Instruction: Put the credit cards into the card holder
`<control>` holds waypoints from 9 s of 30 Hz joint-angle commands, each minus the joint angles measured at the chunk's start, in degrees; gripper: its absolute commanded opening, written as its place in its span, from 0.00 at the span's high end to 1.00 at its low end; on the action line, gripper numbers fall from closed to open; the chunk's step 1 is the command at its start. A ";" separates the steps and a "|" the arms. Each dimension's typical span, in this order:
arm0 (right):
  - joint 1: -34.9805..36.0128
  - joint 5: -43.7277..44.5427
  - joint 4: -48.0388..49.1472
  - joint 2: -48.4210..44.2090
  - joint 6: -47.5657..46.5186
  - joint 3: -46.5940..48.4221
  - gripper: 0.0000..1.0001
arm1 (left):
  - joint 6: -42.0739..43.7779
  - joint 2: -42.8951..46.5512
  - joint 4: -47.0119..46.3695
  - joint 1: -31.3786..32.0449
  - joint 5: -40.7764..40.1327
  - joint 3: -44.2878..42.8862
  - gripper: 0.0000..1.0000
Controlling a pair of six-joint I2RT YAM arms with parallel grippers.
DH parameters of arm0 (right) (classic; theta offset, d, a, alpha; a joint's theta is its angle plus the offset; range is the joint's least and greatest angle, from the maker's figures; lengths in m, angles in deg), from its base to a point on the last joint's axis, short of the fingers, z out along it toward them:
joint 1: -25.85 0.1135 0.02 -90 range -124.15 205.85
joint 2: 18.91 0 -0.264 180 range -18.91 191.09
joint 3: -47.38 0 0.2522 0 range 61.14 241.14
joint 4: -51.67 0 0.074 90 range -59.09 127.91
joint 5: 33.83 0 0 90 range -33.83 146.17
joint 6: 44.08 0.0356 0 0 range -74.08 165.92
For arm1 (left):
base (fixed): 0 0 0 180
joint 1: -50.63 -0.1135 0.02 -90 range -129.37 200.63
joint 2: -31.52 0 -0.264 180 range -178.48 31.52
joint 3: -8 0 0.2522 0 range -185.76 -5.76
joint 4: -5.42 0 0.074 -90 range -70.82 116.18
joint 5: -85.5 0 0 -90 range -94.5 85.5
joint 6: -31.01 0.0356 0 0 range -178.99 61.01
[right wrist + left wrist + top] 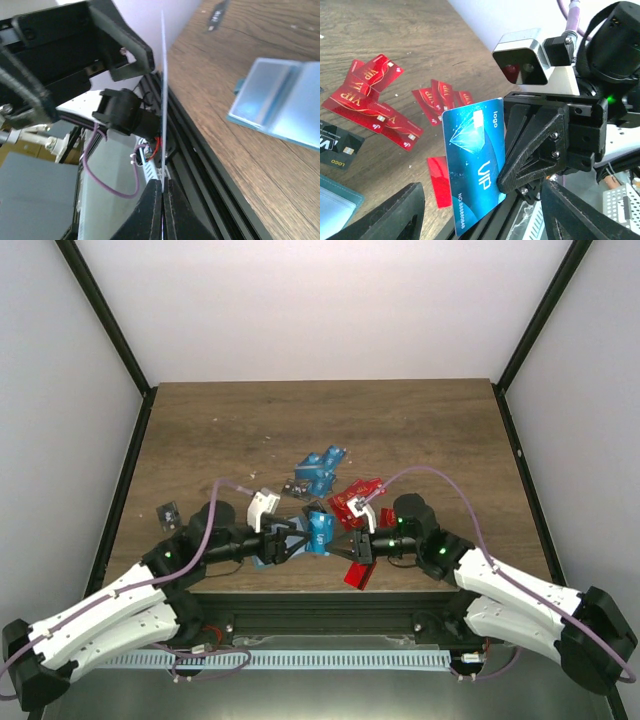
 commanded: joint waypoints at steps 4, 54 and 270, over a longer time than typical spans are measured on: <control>-0.46 -10.65 6.81 1.61 -6.64 3.64 0.99 | -0.71 4.01 -1.76 -0.20 5.76 2.73 0.39; -0.81 10.91 -7.65 37.56 -6.28 24.39 0.34 | -18.45 4.63 -1.88 -16.78 -11.86 18.49 0.96; 1.80 -0.51 8.97 51.63 6.27 22.19 0.43 | -8.11 -28.24 -7.01 -16.11 -3.25 15.08 0.96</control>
